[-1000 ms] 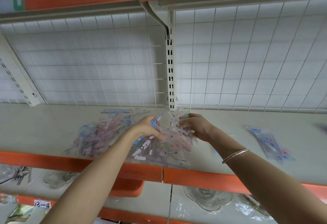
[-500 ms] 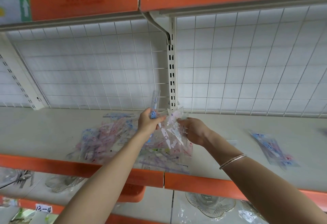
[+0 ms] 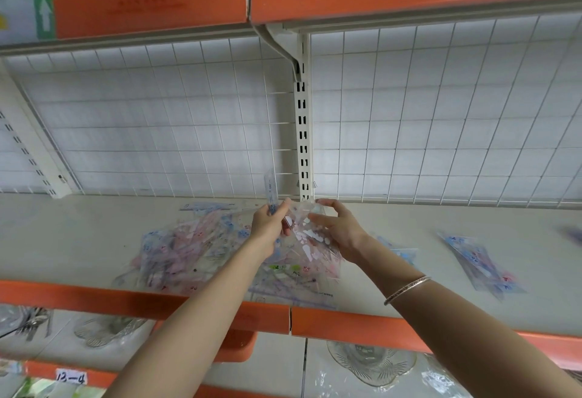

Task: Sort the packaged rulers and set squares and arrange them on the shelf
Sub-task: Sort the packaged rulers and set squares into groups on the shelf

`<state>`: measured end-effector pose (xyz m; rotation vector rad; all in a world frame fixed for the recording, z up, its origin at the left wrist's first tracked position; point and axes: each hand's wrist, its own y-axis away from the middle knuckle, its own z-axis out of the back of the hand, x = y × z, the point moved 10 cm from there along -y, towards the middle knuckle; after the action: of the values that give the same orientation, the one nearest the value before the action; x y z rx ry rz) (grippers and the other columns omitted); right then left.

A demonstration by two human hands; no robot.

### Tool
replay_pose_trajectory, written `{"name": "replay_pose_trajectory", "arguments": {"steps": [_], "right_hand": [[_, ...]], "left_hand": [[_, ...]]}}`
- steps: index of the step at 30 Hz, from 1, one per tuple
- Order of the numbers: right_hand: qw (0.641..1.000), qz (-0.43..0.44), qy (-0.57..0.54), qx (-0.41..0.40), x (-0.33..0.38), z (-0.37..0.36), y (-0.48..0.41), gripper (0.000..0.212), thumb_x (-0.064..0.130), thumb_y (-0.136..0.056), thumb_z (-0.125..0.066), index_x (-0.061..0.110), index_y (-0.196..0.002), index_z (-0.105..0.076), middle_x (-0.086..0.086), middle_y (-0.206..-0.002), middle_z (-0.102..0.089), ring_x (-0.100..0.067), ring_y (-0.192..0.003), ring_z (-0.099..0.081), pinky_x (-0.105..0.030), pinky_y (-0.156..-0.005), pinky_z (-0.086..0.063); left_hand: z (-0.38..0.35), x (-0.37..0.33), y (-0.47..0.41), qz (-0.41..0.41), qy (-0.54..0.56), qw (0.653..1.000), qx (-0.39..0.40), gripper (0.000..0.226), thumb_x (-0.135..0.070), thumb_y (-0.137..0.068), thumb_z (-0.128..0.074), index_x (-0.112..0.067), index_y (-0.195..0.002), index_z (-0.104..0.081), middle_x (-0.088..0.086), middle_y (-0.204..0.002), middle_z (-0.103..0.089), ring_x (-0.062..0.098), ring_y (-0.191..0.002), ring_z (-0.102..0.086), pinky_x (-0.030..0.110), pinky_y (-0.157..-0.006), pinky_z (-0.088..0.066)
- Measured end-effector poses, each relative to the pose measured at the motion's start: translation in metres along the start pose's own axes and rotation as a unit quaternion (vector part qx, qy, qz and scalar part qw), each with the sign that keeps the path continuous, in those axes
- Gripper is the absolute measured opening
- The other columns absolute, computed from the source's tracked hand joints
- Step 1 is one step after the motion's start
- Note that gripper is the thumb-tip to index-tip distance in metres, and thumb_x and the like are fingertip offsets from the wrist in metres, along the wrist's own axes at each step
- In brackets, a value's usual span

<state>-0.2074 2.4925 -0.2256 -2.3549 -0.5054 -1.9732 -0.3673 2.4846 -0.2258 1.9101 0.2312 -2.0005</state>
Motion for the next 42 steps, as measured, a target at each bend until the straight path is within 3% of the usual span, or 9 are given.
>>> {"name": "replay_pose_trajectory", "arguments": {"steps": [7, 10, 16, 21, 24, 30, 33, 37, 42], "right_hand": [[0.999, -0.016, 0.018, -0.036, -0.004, 0.005, 0.002, 0.061, -0.007, -0.087, -0.060, 0.016, -0.138, -0.035, -0.011, -0.091, -0.061, -0.025, -0.069, -0.065, -0.052, -0.083, -0.052], [0.998, -0.018, 0.010, -0.051, -0.006, 0.004, 0.004, 0.073, -0.004, -0.087, -0.062, 0.016, -0.146, -0.024, -0.008, -0.085, -0.059, -0.038, -0.103, -0.063, -0.056, -0.095, -0.046], [0.993, -0.032, -0.047, -0.106, -0.007, 0.013, 0.013, 0.064, 0.001, -0.087, -0.064, 0.011, -0.141, -0.031, -0.011, -0.081, -0.059, -0.010, -0.040, -0.056, -0.018, -0.041, -0.044], [0.984, -0.007, -0.087, -0.155, -0.005, 0.035, 0.019, 0.066, 0.000, -0.084, -0.066, 0.013, -0.140, -0.033, -0.011, -0.082, -0.060, -0.022, -0.071, -0.061, -0.042, -0.077, -0.054], [0.977, 0.012, -0.107, -0.183, 0.003, 0.052, 0.030, 0.065, -0.001, -0.084, -0.066, 0.012, -0.139, -0.033, -0.011, -0.080, -0.059, -0.019, -0.065, -0.060, -0.031, -0.056, -0.056], [0.969, 0.014, -0.133, -0.206, 0.012, 0.093, 0.050, 0.040, -0.002, -0.085, -0.064, -0.002, -0.122, -0.048, -0.013, -0.076, -0.061, -0.014, -0.044, -0.063, -0.021, -0.039, -0.049], [0.970, 0.011, -0.119, -0.210, 0.019, 0.117, 0.058, 0.013, -0.002, -0.087, -0.062, -0.002, -0.099, -0.057, -0.012, -0.071, -0.058, -0.011, -0.037, -0.058, -0.018, -0.037, -0.047], [0.971, 0.016, -0.111, -0.211, 0.027, 0.149, 0.061, 0.007, -0.002, -0.086, -0.063, 0.001, -0.084, -0.058, -0.012, -0.072, -0.059, -0.018, -0.053, -0.060, -0.023, -0.045, -0.054], [0.973, 0.027, -0.100, -0.208, 0.038, 0.183, 0.061, 0.013, 0.000, -0.085, -0.064, 0.005, -0.077, -0.055, -0.012, -0.073, -0.058, -0.022, -0.061, -0.056, -0.029, -0.054, -0.052]], "left_hand": [[0.002, 0.013, -0.003, 0.049, 0.058, 0.997, 0.006, 0.043, -0.044, -0.090, -0.061, -0.003, -0.104, -0.061, 0.000, -0.060, -0.059, 0.010, -0.038, -0.051, 0.025, -0.057, -0.044], [0.004, 0.014, 0.001, 0.051, 0.063, 0.997, 0.005, 0.050, -0.045, -0.090, -0.059, 0.000, -0.110, -0.059, 0.002, -0.065, -0.061, 0.010, -0.039, -0.054, 0.027, -0.057, -0.046], [0.008, 0.009, 0.007, 0.046, 0.043, 0.998, 0.014, 0.041, -0.040, -0.090, -0.062, -0.004, -0.108, -0.053, 0.007, -0.072, -0.067, 0.013, -0.045, -0.059, 0.020, -0.037, -0.038], [-0.007, 0.011, 0.012, 0.059, 0.003, 0.997, 0.058, 0.032, -0.035, -0.098, -0.047, -0.006, -0.110, -0.055, 0.008, -0.074, -0.068, 0.013, -0.043, -0.053, 0.018, -0.035, -0.036], [-0.025, 0.012, 0.017, 0.072, -0.007, 0.994, 0.083, 0.033, -0.014, -0.098, -0.031, -0.001, -0.115, -0.055, 0.008, -0.072, -0.066, 0.016, -0.046, -0.047, 0.023, -0.044, -0.038], [-0.082, -0.009, 0.039, -0.019, -0.066, 0.987, 0.147, 0.041, 0.010, -0.094, -0.027, -0.022, -0.113, -0.044, 0.008, -0.091, -0.063, 0.017, -0.055, -0.053, 0.024, -0.046, -0.044], [-0.119, -0.007, 0.053, 0.015, -0.032, 0.983, 0.179, 0.028, -0.009, -0.098, -0.036, -0.010, -0.087, -0.062, 0.011, -0.095, -0.065, 0.017, -0.066, -0.056, 0.025, -0.057, -0.045], [-0.168, -0.006, 0.070, 0.075, 0.011, 0.975, 0.210, 0.044, -0.053, -0.090, -0.052, -0.012, -0.093, -0.067, 0.002, -0.078, -0.062, 0.018, -0.076, -0.055, 0.032, -0.072, -0.044], [-0.212, -0.013, 0.077, 0.042, 0.021, 0.974, 0.222, 0.029, -0.032, -0.082, -0.073, -0.008, -0.098, -0.068, 0.002, -0.077, -0.064, 0.015, -0.067, -0.056, 0.027, -0.063, -0.045]]}}
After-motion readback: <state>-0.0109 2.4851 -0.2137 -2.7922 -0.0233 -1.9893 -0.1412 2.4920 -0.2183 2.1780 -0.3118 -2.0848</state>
